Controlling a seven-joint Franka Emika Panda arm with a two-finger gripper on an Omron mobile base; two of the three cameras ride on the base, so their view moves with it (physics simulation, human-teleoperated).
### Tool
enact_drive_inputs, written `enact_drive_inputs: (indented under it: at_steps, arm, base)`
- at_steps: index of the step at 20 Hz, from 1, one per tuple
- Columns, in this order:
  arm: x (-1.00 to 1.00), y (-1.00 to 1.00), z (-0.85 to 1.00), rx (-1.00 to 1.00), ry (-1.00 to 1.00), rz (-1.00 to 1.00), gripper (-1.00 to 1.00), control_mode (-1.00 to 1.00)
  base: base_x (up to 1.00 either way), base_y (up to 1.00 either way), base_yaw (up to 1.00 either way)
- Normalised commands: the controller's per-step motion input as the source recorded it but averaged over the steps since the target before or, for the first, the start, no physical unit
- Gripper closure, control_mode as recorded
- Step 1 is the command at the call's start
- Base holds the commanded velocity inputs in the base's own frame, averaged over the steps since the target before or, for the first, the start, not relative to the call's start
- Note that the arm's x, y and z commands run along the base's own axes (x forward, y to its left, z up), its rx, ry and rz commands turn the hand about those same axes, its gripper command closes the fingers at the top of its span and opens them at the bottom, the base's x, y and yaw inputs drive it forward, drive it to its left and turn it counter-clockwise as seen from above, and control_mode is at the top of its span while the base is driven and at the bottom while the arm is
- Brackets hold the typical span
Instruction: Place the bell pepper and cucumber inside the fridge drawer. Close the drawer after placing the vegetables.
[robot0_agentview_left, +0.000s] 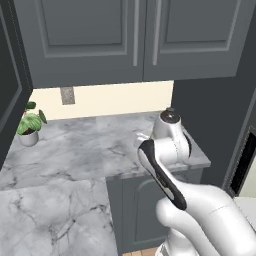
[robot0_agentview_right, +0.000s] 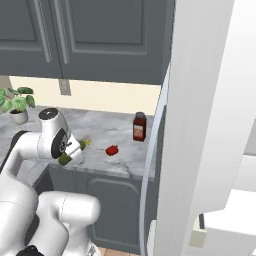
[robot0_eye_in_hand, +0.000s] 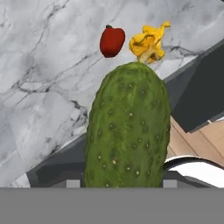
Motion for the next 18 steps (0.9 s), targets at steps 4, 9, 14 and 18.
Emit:
enact_drive_inputs:
  at_steps: [4,9,14,18]
  arm:
    - [0.0,0.0,0.0,0.0,0.0,0.0,1.0,1.0]
    - [0.0,0.0,0.0,0.0,0.0,0.0,1.0,1.0]
    - [0.0,0.0,0.0,0.0,0.0,0.0,1.0,1.0]
    - [0.0,0.0,0.0,0.0,0.0,0.0,1.0,1.0]
  base:
    - [-1.0,-0.33,0.0]
    - [-1.0,-0.49,0.01]
    - [-0.98,-0.96,0.0]
    - [-0.37,-1.0,0.0]
